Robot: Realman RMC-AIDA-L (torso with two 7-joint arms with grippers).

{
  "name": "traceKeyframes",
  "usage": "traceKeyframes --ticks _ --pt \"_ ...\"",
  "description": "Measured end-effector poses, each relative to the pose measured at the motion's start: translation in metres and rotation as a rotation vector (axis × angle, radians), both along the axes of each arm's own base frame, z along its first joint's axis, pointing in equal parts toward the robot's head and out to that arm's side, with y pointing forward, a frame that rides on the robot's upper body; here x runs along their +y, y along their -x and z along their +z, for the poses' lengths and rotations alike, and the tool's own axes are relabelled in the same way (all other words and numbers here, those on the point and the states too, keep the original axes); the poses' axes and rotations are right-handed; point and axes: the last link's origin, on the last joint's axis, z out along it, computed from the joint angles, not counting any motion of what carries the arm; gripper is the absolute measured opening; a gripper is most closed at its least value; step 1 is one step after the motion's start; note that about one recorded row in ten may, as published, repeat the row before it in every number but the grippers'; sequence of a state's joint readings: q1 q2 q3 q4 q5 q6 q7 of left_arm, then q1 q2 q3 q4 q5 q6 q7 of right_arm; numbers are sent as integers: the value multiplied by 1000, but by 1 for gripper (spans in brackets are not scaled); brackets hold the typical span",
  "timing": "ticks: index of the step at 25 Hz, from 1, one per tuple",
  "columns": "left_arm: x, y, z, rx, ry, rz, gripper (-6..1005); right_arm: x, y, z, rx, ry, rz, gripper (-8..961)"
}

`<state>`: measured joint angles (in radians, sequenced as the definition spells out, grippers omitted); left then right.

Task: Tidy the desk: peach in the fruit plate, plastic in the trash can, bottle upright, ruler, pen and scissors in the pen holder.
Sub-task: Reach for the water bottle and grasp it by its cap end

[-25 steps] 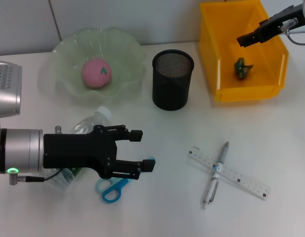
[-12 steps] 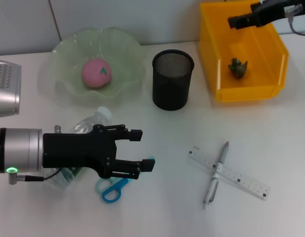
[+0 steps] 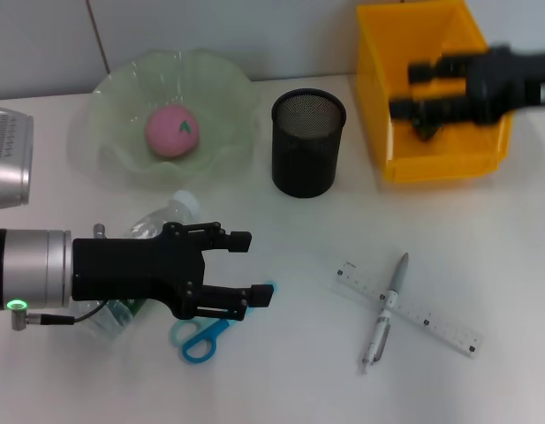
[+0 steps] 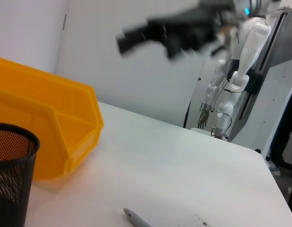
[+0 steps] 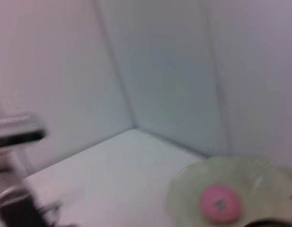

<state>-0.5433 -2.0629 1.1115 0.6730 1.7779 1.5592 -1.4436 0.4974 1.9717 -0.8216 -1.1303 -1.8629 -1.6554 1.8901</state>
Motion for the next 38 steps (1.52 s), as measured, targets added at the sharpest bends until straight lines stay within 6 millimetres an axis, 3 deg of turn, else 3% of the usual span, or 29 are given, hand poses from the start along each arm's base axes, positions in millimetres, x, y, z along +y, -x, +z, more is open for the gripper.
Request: traceKeyframes --ticks 10,17,29,38 --pt "1 0 1 4 11 21 850 -43 -45 -48 38 271 65 762" --pt "2 4 4 15 21 43 850 -53 -68 -73 -15 240 85 762" --pt "4 6 4 26 14 69 850 -56 -75 -82 -12 140 113 762" --pt "22 -11 18 122 16 133 849 -58 -79 -84 -2 57 139 762"
